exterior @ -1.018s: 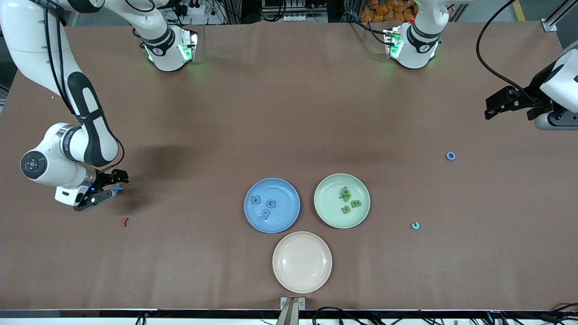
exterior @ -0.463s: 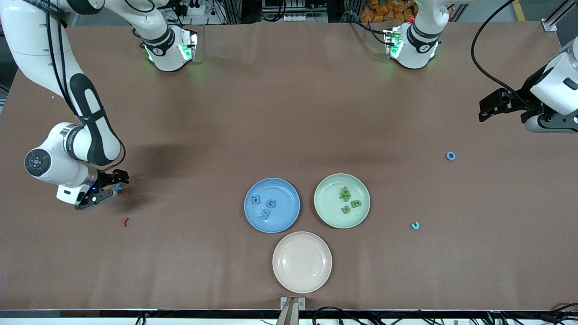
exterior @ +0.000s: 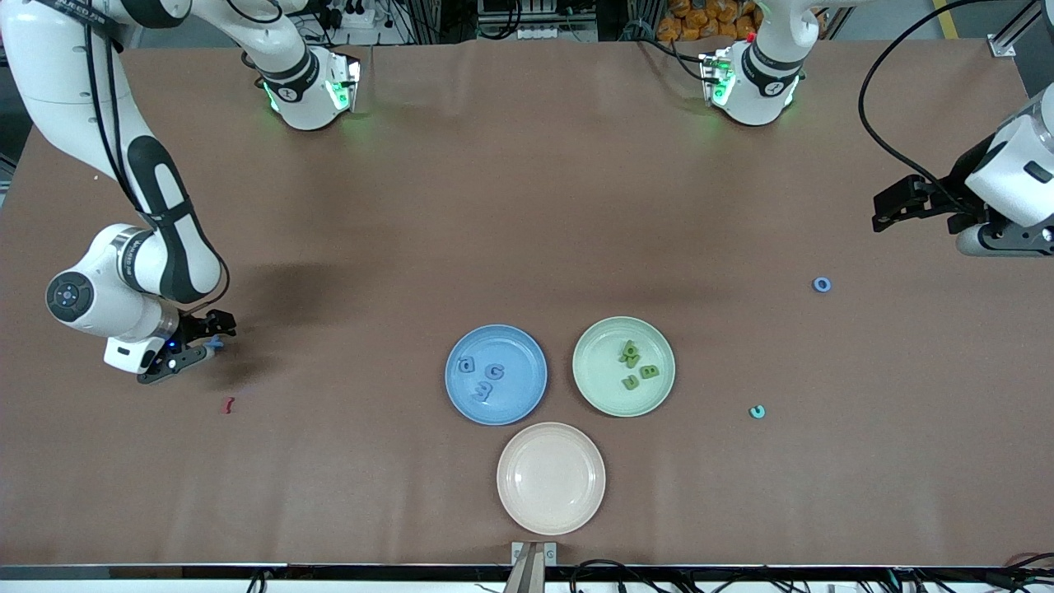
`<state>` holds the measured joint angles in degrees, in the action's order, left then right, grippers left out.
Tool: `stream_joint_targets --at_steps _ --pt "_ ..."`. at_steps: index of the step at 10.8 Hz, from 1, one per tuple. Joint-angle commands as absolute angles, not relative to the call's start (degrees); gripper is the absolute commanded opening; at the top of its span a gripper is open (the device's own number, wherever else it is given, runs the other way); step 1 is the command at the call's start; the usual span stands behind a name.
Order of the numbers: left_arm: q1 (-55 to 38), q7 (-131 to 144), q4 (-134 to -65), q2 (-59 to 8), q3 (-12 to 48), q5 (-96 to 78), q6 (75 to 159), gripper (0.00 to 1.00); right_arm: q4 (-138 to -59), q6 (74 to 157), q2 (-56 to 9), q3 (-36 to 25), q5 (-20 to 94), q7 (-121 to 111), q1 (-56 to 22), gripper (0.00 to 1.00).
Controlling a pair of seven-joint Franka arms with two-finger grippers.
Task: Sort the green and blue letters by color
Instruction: 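Move the right gripper to the blue X and grasp it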
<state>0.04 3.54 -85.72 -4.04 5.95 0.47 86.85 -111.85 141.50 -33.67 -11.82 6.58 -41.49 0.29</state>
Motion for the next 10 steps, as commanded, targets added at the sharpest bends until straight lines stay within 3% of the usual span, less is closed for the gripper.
stream_joint_targets --at_steps 1,4,5,6,10 --pt "0.4 2.3 -85.5 -4.3 6.1 0.0 87.4 1.0 -111.8 143.1 -34.5 -10.8 8.2 -42.9 1.2 1.0" --pt "0.4 2.3 -85.5 -4.9 6.0 -0.2 87.5 1.0 -111.8 143.3 -34.5 -10.7 8.2 -42.9 1.2 1.0" --pt "0.5 2.4 -85.5 -4.9 6.0 -0.2 87.5 1.0 -111.8 143.3 -34.5 -10.8 8.2 -43.0 1.3 0.62" --pt "0.5 2.3 -85.5 -4.9 6.0 -0.2 87.5 1.0 -111.8 143.3 -34.5 -10.7 8.2 -43.1 1.3 0.01" --pt "0.5 2.3 -85.5 -4.9 6.0 -0.1 87.5 1.0 -111.7 143.2 -34.5 -10.8 12.1 -48.8 1.7 0.0"
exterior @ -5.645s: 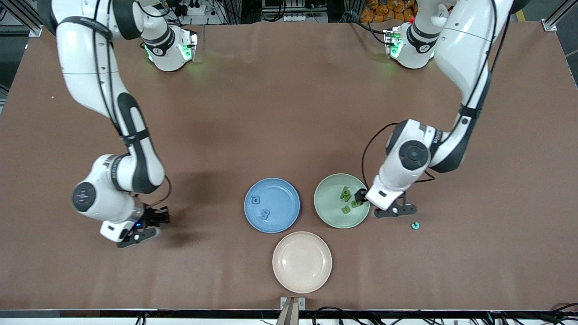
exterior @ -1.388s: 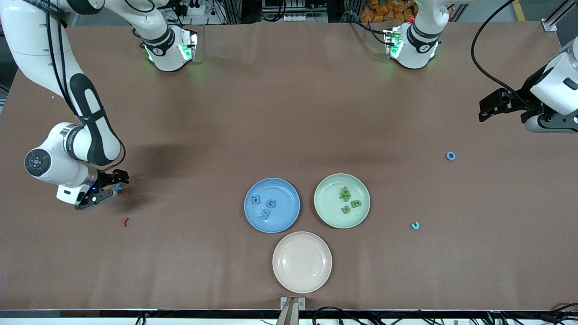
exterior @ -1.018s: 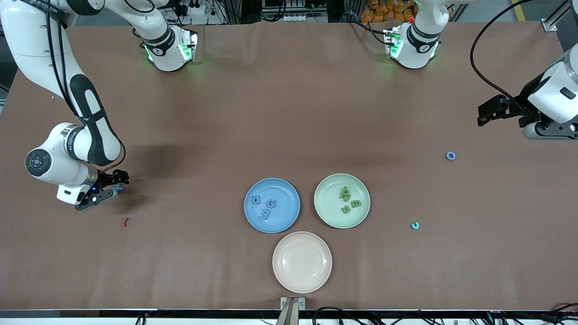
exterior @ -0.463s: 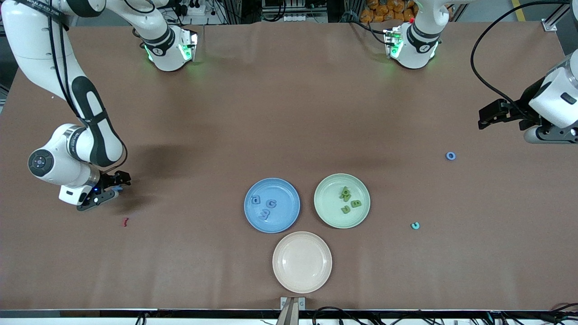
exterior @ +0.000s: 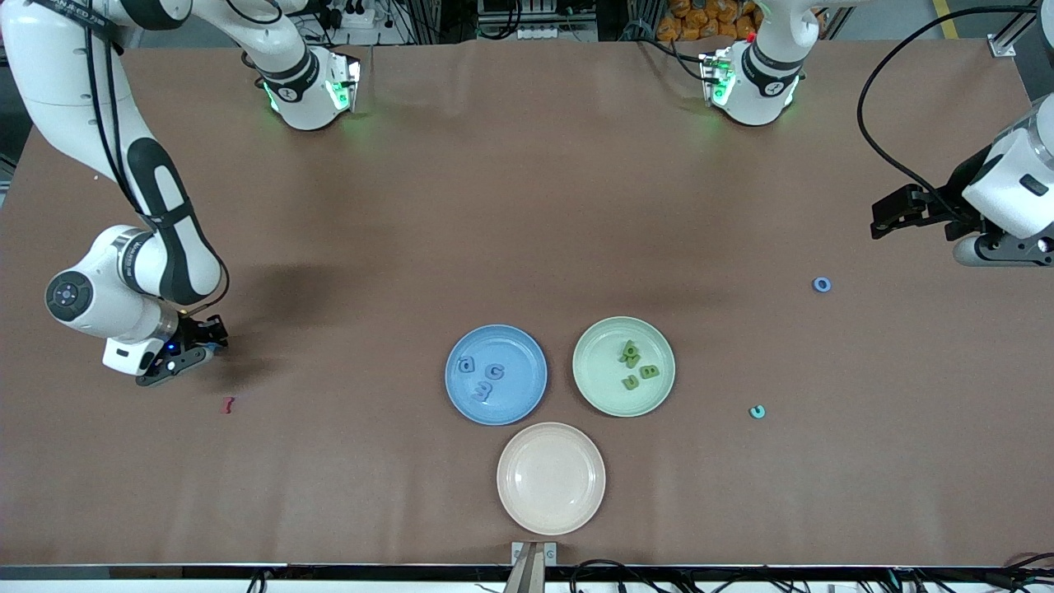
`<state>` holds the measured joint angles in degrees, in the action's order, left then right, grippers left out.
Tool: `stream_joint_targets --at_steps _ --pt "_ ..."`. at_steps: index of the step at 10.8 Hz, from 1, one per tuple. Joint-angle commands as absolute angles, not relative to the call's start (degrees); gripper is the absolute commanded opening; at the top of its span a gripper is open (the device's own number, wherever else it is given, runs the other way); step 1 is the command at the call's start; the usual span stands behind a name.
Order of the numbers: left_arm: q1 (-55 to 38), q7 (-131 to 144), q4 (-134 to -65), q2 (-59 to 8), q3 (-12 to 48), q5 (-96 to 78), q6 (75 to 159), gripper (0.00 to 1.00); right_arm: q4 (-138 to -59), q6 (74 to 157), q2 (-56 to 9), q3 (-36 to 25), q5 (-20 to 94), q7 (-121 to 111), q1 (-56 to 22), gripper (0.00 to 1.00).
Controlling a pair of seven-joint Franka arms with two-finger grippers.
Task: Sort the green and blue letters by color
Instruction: 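Carry the blue X to the blue plate and open the right gripper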
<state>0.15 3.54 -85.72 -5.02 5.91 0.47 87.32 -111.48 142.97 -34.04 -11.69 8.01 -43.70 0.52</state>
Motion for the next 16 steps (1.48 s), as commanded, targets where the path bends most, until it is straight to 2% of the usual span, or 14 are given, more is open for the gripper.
stream_joint_targets --at_steps 1,4,6,8,12,16 --pt "0.5 2.4 -85.6 -4.9 6.0 -0.1 87.5 1.0 -111.5 143.0 -34.5 -10.8 12.7 -49.4 1.6 0.0" --pt "0.5 2.3 -85.5 -5.0 6.0 -0.1 87.5 1.0 -105.9 138.3 -34.3 -10.8 12.8 -44.8 -1.2 0.0" --pt "0.5 2.3 -85.5 -5.1 6.0 -0.1 87.5 1.0 -99.7 132.1 -34.4 -10.8 12.8 -31.7 -7.3 0.0" --pt "0.5 2.3 -85.5 -5.0 6.0 0.0 87.8 1.0 -95.1 129.3 -35.3 -10.7 12.9 -17.2 -13.4 0.0" --pt "0.6 2.3 -85.5 -5.1 6.0 0.0 87.8 1.0 -88.8 129.3 -39.7 -9.7 21.2 12.1 -23.7 0.0" --pt "0.6 2.3 -85.5 -5.2 5.9 0.0 88.1 1.0 -76.9 131.6 -47.9 -9.7 22.1 46.2 -31.3 0.0"
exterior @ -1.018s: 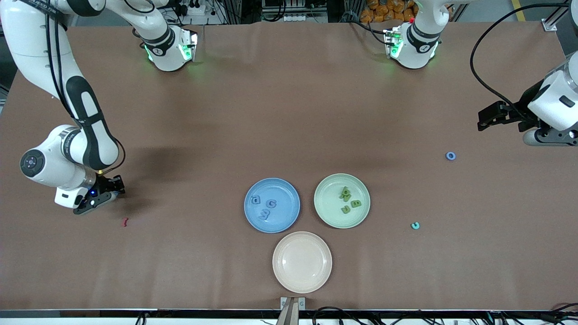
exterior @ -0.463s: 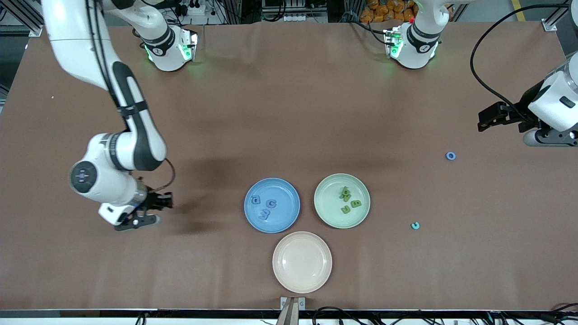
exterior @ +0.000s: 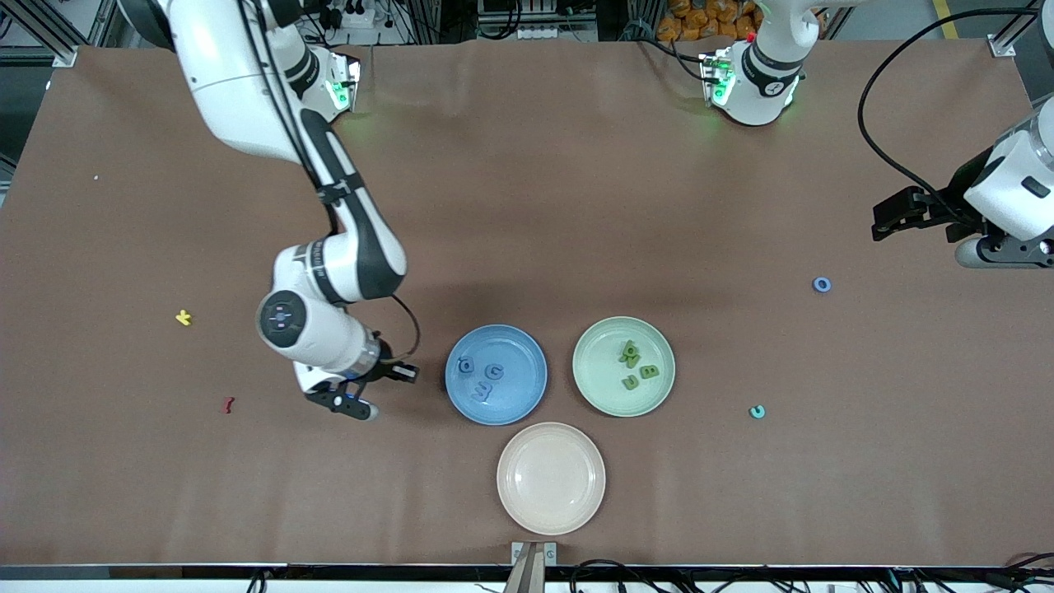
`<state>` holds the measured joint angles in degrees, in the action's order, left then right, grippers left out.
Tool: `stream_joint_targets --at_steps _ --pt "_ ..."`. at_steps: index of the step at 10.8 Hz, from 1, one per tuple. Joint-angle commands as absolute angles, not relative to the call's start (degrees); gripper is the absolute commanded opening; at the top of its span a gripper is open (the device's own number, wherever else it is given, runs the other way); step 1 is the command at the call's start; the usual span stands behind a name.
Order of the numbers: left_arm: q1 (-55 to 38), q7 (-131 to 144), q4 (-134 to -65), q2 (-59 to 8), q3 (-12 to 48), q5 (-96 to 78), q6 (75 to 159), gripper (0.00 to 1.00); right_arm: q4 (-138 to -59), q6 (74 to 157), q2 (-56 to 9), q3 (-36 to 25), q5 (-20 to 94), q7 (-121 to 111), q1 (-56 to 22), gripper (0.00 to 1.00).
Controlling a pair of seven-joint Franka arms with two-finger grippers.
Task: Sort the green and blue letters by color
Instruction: 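Carry the blue X to the blue plate and open the right gripper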
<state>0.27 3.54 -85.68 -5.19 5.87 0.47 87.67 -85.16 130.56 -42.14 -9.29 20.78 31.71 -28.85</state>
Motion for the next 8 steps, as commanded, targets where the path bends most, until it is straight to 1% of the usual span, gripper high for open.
stream_joint_targets --at_steps 1,2,3,4,5,6,8 --pt "0.6 2.3 -85.5 -5.2 5.9 0.0 88.2 1.0 -76.4 135.0 -48.9 -9.7 22.1 52.2 -32.4 0.0" --pt "0.6 2.3 -85.5 -5.2 5.9 0.0 88.2 1.0 -75.3 137.3 -50.3 -9.7 22.1 58.0 -33.7 0.0" --pt "0.6 2.3 -85.6 -5.2 5.9 0.0 88.3 1.0 -73.4 137.3 -51.5 -9.7 22.1 63.0 -34.4 0.0" --pt "0.6 2.3 -85.5 -5.2 5.9 0.0 88.3 1.0 -73.0 137.3 -51.8 -9.7 22.1 66.1 -34.5 0.34" --pt "0.6 2.3 -85.6 -5.2 5.9 0.0 88.3 1.0 -73.2 137.2 -51.8 -9.8 21.5 66.7 -34.9 0.94" --pt "0.6 2.3 -85.5 -5.2 5.9 0.0 88.3 1.0 -73.5 137.2 -51.7 -9.8 21.1 66.5 -35.4 1.0" --pt "0.6 2.3 -85.5 -5.4 5.9 0.0 88.4 1.0 -73.9 136.4 -50.5 -9.9 17.8 66.1 -35.2 1.0"
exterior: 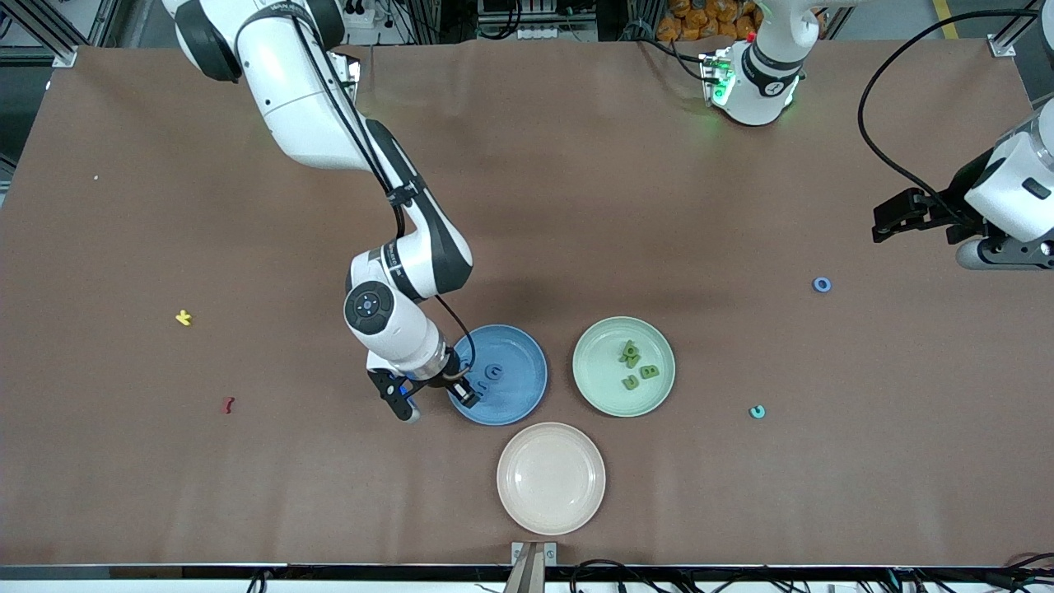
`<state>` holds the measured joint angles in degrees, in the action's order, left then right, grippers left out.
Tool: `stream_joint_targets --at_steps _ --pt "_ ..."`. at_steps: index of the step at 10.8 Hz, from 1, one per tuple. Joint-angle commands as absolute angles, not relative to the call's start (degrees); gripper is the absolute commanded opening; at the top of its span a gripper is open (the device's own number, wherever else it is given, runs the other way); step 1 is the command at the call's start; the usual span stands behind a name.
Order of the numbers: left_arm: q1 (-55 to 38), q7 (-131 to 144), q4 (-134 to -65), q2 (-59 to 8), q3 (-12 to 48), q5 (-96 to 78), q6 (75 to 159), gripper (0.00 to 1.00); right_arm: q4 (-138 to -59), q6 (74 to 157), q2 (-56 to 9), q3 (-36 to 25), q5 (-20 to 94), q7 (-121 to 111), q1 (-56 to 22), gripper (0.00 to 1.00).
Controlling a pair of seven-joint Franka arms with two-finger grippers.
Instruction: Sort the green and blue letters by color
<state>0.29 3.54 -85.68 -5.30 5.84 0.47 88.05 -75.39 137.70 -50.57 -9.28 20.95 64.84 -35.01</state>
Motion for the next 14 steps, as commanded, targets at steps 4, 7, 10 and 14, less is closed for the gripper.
stream_joint_targets --at_steps 4,7,10,14 --pt "0.6 2.3 -85.5 -5.4 5.9 0.0 88.4 1.0 -75.1 126.6 -47.5 -9.9 12.1 50.8 -30.3 1.0" --pt "0.6 2.3 -85.5 -5.4 5.9 0.0 88.4 1.0 -82.7 124.9 -42.2 -9.8 12.0 30.9 -25.0 1.0" --pt "0.6 2.3 -85.5 -5.4 5.9 0.0 88.4 1.0 -94.7 129.2 -34.5 -9.8 7.1 21.9 -22.0 1.0" --pt "0.6 2.3 -85.5 -5.4 5.9 0.0 88.4 1.0 -108.1 131.9 -24.1 -0.4 -3.6 21.5 -11.1 1.0"
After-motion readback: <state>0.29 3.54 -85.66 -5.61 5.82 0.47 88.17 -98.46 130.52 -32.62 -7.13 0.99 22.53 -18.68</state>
